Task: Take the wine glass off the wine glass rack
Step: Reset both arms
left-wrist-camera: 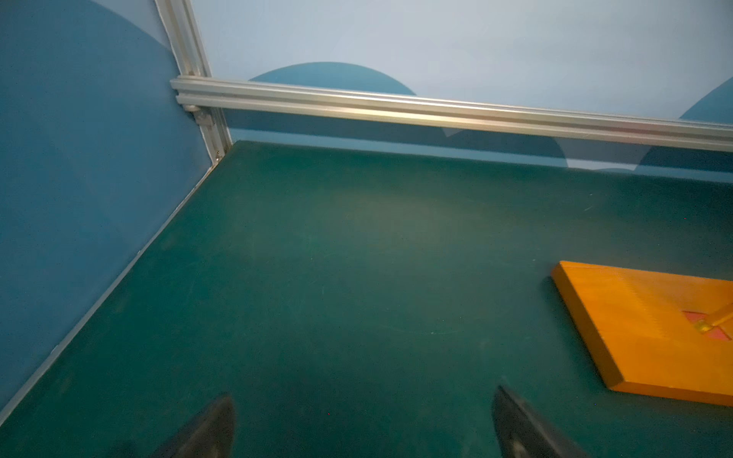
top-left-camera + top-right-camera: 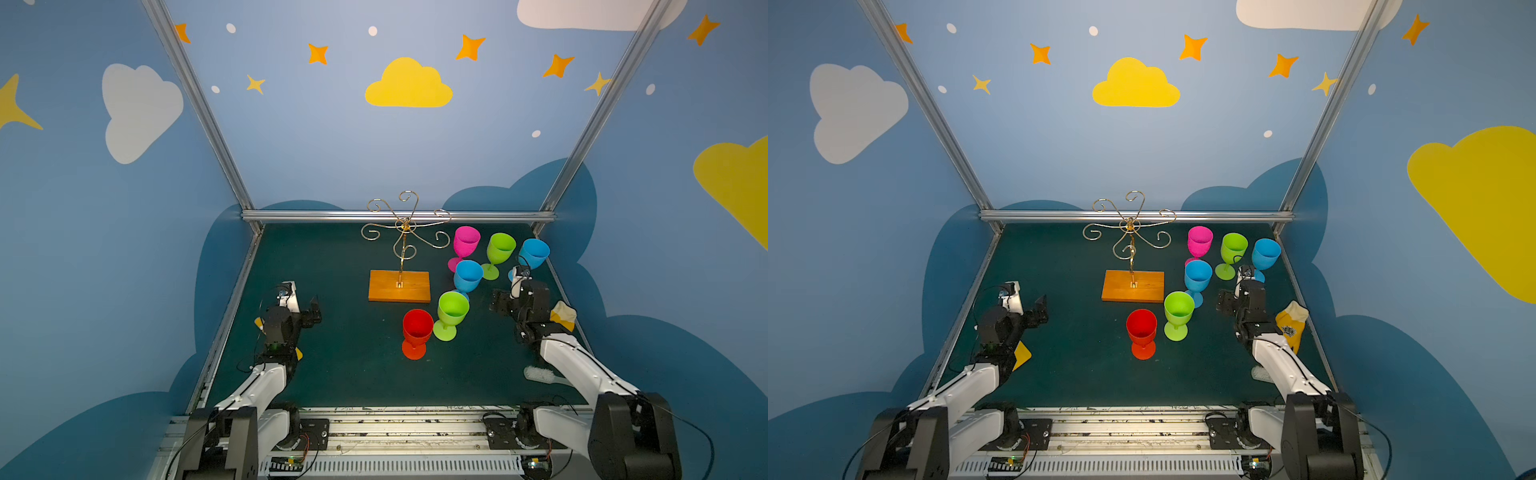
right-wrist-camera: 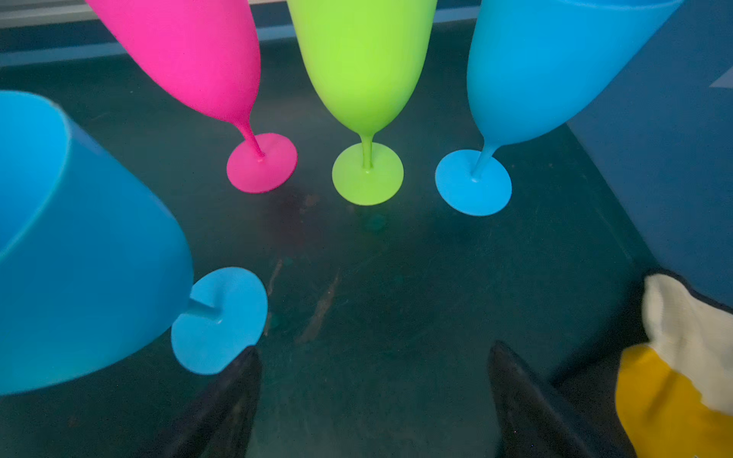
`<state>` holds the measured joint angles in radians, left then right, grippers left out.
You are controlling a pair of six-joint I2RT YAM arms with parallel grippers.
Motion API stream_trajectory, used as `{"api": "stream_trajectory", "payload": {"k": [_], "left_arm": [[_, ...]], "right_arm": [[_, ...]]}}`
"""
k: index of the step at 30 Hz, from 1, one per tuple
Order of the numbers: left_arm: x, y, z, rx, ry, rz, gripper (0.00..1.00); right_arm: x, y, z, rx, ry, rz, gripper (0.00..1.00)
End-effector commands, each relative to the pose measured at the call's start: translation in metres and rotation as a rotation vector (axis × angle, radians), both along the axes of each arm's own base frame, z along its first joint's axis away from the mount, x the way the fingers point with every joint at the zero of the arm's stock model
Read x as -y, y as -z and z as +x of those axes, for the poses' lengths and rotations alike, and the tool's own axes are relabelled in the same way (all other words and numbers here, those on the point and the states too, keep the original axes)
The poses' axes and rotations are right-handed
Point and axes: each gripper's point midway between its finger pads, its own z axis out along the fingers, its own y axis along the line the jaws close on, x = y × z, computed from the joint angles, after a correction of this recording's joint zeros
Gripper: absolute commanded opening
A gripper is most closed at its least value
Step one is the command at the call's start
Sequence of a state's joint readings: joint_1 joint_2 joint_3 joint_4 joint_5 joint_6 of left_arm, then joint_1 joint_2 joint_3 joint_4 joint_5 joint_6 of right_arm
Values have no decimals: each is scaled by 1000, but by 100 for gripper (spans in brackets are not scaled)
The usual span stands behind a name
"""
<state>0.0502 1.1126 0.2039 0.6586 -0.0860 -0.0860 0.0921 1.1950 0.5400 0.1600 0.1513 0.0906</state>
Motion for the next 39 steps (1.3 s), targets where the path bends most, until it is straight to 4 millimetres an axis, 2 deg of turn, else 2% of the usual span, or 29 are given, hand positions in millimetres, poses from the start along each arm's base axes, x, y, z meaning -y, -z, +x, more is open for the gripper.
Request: {"api": "stream_trajectory", "payload": {"k": [1, 4, 8, 18, 22, 28, 39], "left_arm": [[0, -17, 9, 90, 9, 0, 99], [1, -12, 12, 105, 24, -5, 99], [3, -5, 21, 90, 42, 11, 99], [5, 21, 38, 30, 62, 14, 99], [12, 23, 44, 5, 103, 14, 99], [7, 24, 46, -4, 72, 12, 99], [7, 26, 49, -21, 74, 11, 99]], "right_arm": [[1, -9, 9, 112, -20, 9, 88], [6, -3, 10, 117, -15, 39, 88], [0, 7, 11, 121, -52, 52, 88], [12, 31, 15, 113, 9, 66, 88], [10, 33, 20, 94, 19, 39, 88], [11, 37, 30, 32, 53, 5, 88], [12, 37, 28, 39, 74, -13, 88]]}}
